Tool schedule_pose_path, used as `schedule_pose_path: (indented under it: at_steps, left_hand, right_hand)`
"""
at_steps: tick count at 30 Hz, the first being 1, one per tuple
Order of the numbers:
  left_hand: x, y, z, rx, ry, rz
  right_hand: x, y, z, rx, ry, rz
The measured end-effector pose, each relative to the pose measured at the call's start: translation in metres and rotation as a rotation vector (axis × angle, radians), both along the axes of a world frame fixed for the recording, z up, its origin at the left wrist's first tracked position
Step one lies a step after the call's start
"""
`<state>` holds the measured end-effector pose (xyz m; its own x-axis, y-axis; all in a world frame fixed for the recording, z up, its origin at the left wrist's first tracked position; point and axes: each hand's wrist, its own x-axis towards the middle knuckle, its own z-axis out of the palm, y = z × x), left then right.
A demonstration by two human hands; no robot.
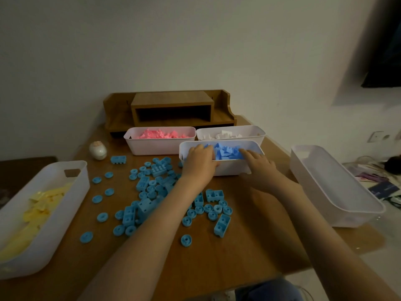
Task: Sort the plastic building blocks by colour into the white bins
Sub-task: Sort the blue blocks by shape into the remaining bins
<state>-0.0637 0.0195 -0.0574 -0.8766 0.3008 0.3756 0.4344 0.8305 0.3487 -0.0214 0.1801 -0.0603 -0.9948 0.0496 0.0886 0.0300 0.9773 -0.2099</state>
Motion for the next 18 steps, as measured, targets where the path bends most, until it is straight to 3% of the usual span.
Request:
schedule_pose_path:
  at_steps: [9,18]
  left_hand:
    - [0.011,0.029,0.006,0.02,-0.165,-0.123]
    - [0.01,0.064,-0.001,-0.06,-0.01,-0.082]
  right_hand:
    - [0.003,0.0,-0.003,0.043,0.031,-0.037]
    - [-0.008,0.017,-0.015,0.142,0.071,-0.07]
